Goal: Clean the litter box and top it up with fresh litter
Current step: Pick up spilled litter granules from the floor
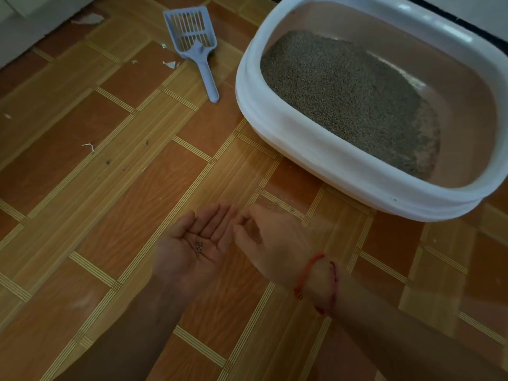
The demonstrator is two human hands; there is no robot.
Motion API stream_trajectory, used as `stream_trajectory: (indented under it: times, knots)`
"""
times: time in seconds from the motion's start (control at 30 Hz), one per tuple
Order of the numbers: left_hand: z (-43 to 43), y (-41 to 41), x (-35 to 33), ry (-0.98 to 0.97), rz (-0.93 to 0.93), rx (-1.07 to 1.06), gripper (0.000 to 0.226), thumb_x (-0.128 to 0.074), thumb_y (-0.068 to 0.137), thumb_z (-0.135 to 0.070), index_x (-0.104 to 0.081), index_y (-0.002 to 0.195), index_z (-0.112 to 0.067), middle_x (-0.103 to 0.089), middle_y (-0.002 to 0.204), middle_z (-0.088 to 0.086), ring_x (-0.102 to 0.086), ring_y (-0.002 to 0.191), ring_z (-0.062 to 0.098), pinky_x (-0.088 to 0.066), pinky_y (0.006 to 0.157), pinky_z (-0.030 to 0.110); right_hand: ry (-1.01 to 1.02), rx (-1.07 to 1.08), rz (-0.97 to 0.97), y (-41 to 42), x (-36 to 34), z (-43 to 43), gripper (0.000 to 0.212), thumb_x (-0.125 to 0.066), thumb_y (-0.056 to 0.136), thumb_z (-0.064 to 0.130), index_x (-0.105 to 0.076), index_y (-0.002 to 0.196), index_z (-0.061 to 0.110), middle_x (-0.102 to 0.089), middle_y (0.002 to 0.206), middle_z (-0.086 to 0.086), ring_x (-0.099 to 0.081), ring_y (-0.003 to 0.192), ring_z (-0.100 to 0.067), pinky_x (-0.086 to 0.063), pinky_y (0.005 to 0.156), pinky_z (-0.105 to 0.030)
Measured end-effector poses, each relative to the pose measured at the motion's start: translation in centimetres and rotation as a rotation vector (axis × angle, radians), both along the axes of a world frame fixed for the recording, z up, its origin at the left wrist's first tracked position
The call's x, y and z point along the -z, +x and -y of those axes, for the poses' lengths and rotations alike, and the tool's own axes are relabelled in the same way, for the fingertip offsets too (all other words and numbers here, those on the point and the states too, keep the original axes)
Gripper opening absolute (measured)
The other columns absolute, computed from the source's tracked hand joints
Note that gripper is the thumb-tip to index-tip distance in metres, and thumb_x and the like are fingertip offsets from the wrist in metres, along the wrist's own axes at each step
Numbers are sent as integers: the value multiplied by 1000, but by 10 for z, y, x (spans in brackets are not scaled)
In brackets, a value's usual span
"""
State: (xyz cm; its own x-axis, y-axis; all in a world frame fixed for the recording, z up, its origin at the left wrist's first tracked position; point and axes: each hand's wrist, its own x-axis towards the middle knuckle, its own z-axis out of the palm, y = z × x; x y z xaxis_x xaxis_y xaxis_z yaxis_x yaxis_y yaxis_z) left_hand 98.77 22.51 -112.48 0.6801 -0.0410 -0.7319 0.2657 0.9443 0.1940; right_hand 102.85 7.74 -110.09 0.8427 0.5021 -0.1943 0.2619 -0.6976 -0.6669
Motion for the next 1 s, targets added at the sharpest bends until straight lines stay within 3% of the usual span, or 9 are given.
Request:
stream_trajectory:
  times: [0.1, 0.27, 0.4, 0.5, 0.6, 0.67, 0.77, 0.9, 1.0]
  knots:
    - [2, -2, 2, -5, 11, 61, 56, -36, 102, -27, -78, 81, 3, -76, 103, 16, -74, 100, 28, -62, 80, 42, 39, -57, -23, -12, -7, -14, 15, -49, 96, 34, -60, 96, 24, -65, 74, 6, -59, 65, -12, -52, 63, -38]
    - [6, -1, -1, -25, 14, 66, 54, -36, 102, -26, -78, 82, 3, -76, 103, 15, -74, 101, 28, -63, 76, 41, 67, -112, 36, -18, -6, -23, 20, -47, 98, 32, -63, 99, 20, -67, 82, 3, -62, 73, -16, -52, 68, -41]
    - [3, 0, 0, -28, 19, 36, 50, -40, 100, -25, -77, 84, 4, -75, 106, 17, -74, 101, 29, -62, 82, 42, 100, 15, 106, -9, -4, -4, 15, -55, 95, 30, -68, 96, 23, -65, 75, 10, -56, 65, -5, -50, 62, -27]
    - [1, 1, -3, -20, 3, -25, 51, -41, 103, -24, -77, 82, 5, -75, 107, 19, -73, 102, 33, -61, 81, 44, -38, 141, 101, 1, 8, 26, 11, -58, 93, 31, -69, 95, 29, -58, 66, 19, -53, 59, 1, -47, 58, -17]
    - [0, 1, -5, -21, -10, -37, 50, -41, 102, -23, -77, 82, 6, -75, 108, 19, -73, 102, 33, -61, 81, 45, -149, 163, -5, 5, 18, 48, 14, -55, 95, 31, -70, 97, 31, -61, 79, 25, -58, 74, 5, -51, 69, -16]
    - [1, 1, -5, -18, -12, -32, 50, -41, 103, -22, -77, 81, 6, -75, 107, 19, -73, 102, 33, -62, 80, 45, -202, 143, -27, 2, 22, 54, 15, -55, 95, 32, -70, 96, 33, -58, 81, 28, -52, 74, 9, -43, 67, -9]
    - [2, 0, -5, -16, -12, -23, 51, -41, 103, -23, -77, 81, 5, -75, 107, 19, -73, 103, 32, -62, 80, 44, -214, 122, -52, -5, 25, 53, 13, -58, 93, 36, -70, 94, 33, -59, 79, 29, -52, 71, 11, -41, 63, -9]
    - [1, 0, -5, -7, -14, -23, 51, -40, 103, -23, -77, 82, 5, -74, 109, 19, -73, 103, 33, -61, 83, 45, -183, 135, -63, -9, 29, 51, 12, -64, 89, 38, -72, 95, 31, -44, 57, 25, -51, 63, 12, -32, 53, -9]
    - [1, -2, -4, -5, -17, -25, 51, -41, 103, -23, -77, 81, 5, -75, 109, 18, -73, 103, 32, -61, 82, 45, -192, 98, -79, -10, 35, 48, 15, -63, 89, 40, -72, 97, 31, -54, 68, 26, -51, 65, 8, -40, 62, -11]
